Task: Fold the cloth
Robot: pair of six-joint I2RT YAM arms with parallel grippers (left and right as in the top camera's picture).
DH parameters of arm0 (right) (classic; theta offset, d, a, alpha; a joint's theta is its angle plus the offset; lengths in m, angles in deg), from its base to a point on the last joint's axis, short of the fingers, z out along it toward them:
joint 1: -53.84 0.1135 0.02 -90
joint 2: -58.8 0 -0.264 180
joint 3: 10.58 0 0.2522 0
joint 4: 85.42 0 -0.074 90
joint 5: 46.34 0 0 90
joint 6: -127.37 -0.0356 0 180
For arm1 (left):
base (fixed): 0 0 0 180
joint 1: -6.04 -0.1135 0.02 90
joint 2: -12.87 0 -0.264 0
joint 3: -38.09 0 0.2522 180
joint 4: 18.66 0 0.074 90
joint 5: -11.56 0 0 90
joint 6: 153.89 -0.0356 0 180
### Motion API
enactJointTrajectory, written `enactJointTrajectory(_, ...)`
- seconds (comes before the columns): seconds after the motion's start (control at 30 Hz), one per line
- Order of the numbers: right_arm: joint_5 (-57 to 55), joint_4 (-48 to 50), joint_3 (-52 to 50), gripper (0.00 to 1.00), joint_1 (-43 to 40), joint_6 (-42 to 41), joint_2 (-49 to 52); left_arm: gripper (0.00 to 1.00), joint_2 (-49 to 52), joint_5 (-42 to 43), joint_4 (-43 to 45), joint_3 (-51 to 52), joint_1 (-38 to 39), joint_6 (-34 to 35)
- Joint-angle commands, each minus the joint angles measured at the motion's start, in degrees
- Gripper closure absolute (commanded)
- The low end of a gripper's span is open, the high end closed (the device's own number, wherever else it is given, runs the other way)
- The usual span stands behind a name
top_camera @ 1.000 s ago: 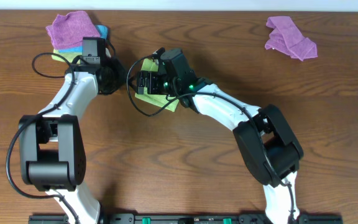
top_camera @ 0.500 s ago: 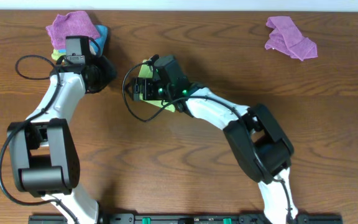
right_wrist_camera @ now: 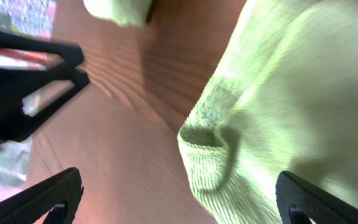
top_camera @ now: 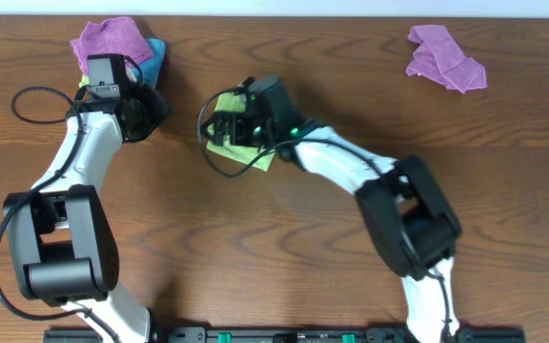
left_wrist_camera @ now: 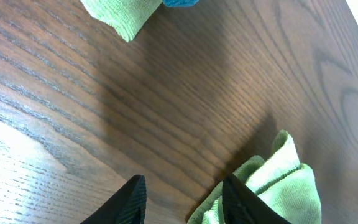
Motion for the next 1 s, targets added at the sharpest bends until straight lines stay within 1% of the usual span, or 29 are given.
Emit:
enactJointTrajectory(0.0,1.62,-3.13,1.25,0.01,-1.68,4.33,-6.58,0.59,-1.90,0.74,-0.98,-0.57,-0.24,-0.83)
enactJointTrajectory(0.1,4.37,-8.17,1.25,0.01,-2.84,8.94,-9.70,0.59,-2.62,1.09,-1.90,-0.57,-0.24,-0.83)
enactJointTrajectory(0.13,6.03,-9.99,1.25,0.01,-3.50,11.65,-11.02,0.58,-2.97,1.07,-2.12,-0.57,-0.24,-0.83)
enactJointTrajectory(0.2,7.50,-13.88,1.25,0.01,-4.57,16.70,-13.46,0.55,-3.87,1.09,-2.40,-0.57,-0.24,-0.83)
enactJointTrajectory(0.23,6.69,-17.16,1.25,0.01,-5.25,20.06,-15.17,0.51,-4.37,1.09,-2.51,-0.57,-0.24,-0.83)
enactJointTrajectory(0.3,1.57,-24.74,1.25,0.01,-6.69,25.92,-18.75,0.44,-5.53,1.09,-2.73,-0.57,-0.24,-0.85)
enactJointTrajectory(0.4,-9.46,-36.11,1.22,0.01,-9.09,32.06,-24.11,0.37,-7.06,1.07,-2.91,-0.57,-0.24,-0.87)
enactJointTrajectory(0.43,-12.70,-40.26,1.22,0.01,-10.23,34.18,-26.05,0.34,-7.45,1.11,-2.97,-0.57,-0.17,-0.85)
enactJointTrajectory(0.5,-15.54,-47.47,1.16,0.07,-12.87,38.01,-28.94,0.30,-7.85,1.55,-3.21,-0.57,0.00,-0.83)
enactJointTrajectory(0.57,-15.52,-52.65,0.17,0.11,-15.72,41.59,-31.01,0.27,-7.93,2.80,-3.87,-0.57,0.24,-0.81)
enactJointTrajectory(0.6,-15.50,-54.45,-1.62,0.11,-17.59,42.71,-32.57,0.27,-7.93,3.34,-4.44,-0.57,0.39,-0.72)
enactJointTrajectory(0.7,-15.26,-54.07,-9.31,0.10,-22.12,42.91,-38.18,0.25,-7.93,3.67,-5.90,-0.57,1.03,-0.13)
enactJointTrajectory(0.83,-15.06,-52.09,-20.92,0.09,-26.82,42.66,-48.30,0.24,-7.93,4.68,-6.16,-0.57,2.23,1.20)
enactJointTrajectory(0.97,-14.86,-51.45,-30.82,0.04,-30.84,41.66,-60.13,0.23,-7.93,5.31,-6.19,-0.57,4.02,3.56)
